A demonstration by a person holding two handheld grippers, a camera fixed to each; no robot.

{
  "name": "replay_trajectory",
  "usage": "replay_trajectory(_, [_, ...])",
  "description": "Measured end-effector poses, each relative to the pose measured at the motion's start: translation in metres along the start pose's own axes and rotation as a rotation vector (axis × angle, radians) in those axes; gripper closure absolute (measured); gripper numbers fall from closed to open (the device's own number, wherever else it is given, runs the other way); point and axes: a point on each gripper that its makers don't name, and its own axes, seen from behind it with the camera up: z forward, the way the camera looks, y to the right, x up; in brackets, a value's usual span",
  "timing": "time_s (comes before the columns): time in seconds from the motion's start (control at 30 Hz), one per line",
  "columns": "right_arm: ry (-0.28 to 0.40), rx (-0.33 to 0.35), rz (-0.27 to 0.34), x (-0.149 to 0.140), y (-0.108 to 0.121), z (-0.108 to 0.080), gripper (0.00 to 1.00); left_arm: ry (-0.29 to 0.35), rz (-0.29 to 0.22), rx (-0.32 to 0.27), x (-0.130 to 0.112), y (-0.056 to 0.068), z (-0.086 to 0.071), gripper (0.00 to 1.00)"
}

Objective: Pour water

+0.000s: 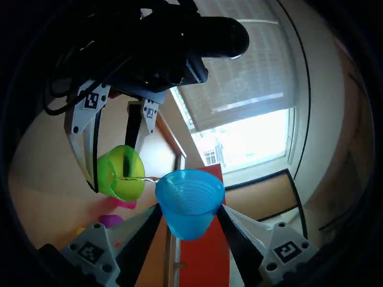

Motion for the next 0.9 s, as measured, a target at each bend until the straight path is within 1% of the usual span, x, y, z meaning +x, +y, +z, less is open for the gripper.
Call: replay_trajectory(0.9, [0.006,0.005,-0.042,0.0046,0.0058,-0.0033,0.14,0.001,0.002,0.006,-0.0027,0.0010,-0.0067,0.19])
